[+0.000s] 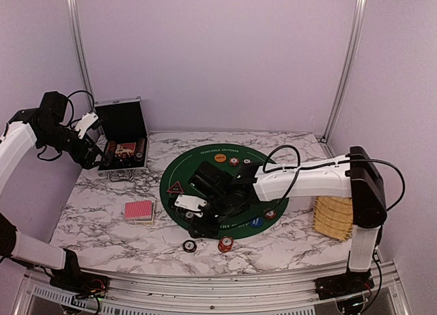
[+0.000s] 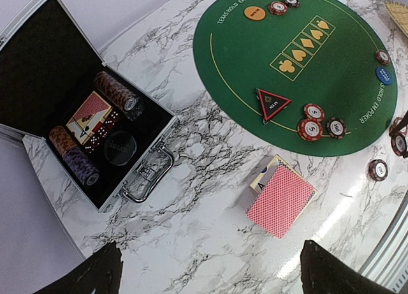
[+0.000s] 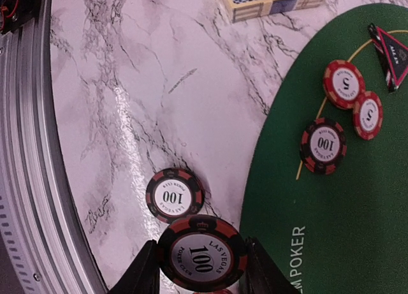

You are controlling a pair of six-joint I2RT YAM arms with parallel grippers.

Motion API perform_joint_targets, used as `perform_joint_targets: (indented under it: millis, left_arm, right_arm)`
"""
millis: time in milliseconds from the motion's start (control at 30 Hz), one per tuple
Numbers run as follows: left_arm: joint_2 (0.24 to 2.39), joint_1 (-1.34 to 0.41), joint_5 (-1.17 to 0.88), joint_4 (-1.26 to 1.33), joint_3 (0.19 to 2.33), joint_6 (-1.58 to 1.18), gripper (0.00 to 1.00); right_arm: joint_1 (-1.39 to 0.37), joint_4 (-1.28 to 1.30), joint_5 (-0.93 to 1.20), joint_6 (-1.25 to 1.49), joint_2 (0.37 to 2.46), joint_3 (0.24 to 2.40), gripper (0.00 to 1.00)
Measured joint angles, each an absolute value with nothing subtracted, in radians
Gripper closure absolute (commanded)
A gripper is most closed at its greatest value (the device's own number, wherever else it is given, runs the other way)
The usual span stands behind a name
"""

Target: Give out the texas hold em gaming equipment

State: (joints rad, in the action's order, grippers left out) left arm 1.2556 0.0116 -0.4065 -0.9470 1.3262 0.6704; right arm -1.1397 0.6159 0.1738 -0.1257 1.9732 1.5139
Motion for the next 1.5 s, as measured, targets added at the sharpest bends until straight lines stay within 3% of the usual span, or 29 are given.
perform_joint_targets:
  millis: [333, 567, 733, 967, 1033, 1333, 1500]
  left_arm:
    - [1.262, 0.012, -0.408, -0.947, 1.3, 0.699, 0.01]
    - [1.28, 0.012, -0.41, -0.947, 1.274, 0.717, 0.01]
    - [1.295, -0.008, -0.4, -0.947, 1.24, 0.742, 0.01]
    - [1.326, -0.074, -0.377, -0.948, 1.158, 0.811, 0.01]
    - [1.34, -0.086, -0.369, -0.948, 1.142, 0.836, 0.01]
    - [1.43, -0.134, -0.333, -0.947, 1.124, 0.957, 0.01]
    - [1.48, -0.168, -0.329, -0.942, 1.118, 1.021, 0.01]
  right_arm:
    - [-0.957, 0.548, 0.119, -0.028, 1.864, 1.208, 0.94]
    - [-0.926, 0.508, 0.102, 0.016, 1.845, 1.158, 0.92]
    - [-0.926, 0.494, 0.094, 0.031, 1.845, 1.143, 0.79]
    - [-0.926, 0.494, 0.068, 0.039, 1.845, 1.143, 0.41]
    - [-0.926, 0.496, 0.06, 0.045, 1.845, 1.144, 0.35]
    - [-0.926, 0.556, 0.019, 0.049, 1.829, 1.235, 0.21]
    - [-0.926, 0.578, -0.02, 0.055, 1.794, 1.332, 0.03]
